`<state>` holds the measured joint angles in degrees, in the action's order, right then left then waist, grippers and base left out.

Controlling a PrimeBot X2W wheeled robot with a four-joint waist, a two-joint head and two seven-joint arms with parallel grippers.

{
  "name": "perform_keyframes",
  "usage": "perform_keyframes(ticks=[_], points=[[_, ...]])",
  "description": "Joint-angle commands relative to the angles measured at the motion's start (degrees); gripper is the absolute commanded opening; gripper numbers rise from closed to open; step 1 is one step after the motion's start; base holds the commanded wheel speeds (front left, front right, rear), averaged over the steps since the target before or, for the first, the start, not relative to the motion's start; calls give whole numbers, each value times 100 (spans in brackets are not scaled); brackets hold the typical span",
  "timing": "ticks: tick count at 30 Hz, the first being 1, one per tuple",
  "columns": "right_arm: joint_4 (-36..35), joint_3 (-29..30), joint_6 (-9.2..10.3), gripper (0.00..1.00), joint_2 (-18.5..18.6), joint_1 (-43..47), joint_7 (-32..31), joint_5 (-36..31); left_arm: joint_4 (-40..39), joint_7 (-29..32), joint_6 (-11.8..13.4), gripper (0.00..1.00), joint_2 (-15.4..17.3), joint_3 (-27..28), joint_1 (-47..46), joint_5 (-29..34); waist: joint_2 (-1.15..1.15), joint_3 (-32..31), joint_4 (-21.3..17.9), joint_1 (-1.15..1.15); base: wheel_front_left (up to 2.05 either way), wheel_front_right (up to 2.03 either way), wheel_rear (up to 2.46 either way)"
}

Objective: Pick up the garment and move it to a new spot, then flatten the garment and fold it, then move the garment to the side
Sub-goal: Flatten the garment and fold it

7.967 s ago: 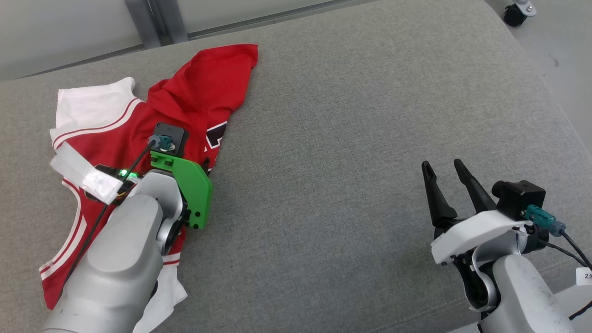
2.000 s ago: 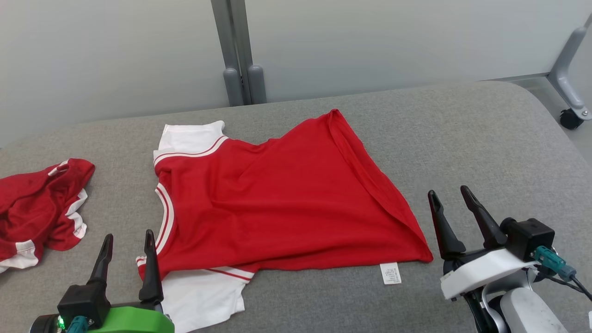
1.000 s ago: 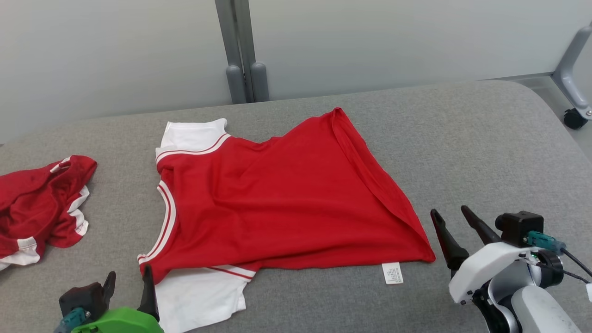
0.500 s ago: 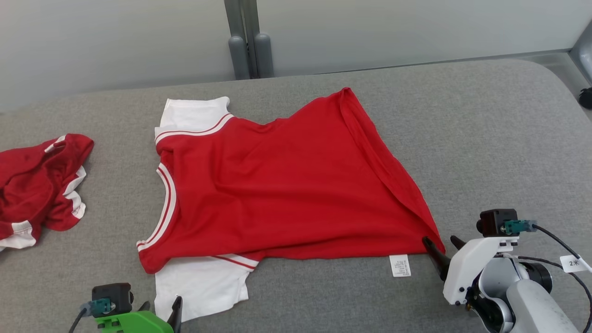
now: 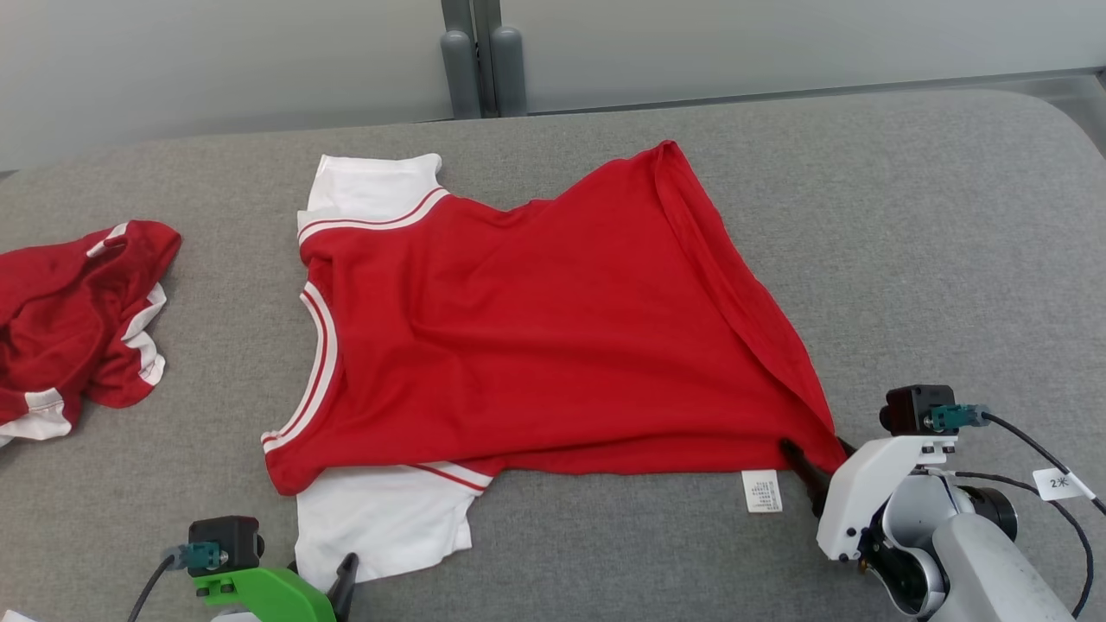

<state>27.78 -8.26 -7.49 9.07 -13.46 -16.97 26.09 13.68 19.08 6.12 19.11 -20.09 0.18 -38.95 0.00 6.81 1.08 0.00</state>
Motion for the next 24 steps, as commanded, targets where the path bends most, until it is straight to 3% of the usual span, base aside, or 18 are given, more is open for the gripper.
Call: perform_keyframes(ticks=[1,2,3,11,17,24], points=[[73,-47,0,56,-1,-47,22,54,100,-41,-68,47,-57,-22,-80,-44,0,22,12,0,0,0,0],[95,-73,0,34,4,-52,24,74,137,-69,-109,1,-68,-25,-108,-51,0,25,18,0,0,0,0],[110,-92,0,1,9,-50,30,92,169,-60,-136,0,-77,-44,-108,-75,0,21,23,0,0,0,0],[-56,-250,0,0,100,31,329,385,8,-354,-197,0,1,80,-5,-126,0,-166,32,0,0,0,0],[-497,-314,0,0,176,119,499,831,-597,-607,-112,0,160,249,30,-31,0,-251,30,0,0,0,0],[-1062,-374,0,0,335,-554,503,1446,-1262,-689,-219,0,446,459,-1006,185,0,184,16,0,0,0,0]])
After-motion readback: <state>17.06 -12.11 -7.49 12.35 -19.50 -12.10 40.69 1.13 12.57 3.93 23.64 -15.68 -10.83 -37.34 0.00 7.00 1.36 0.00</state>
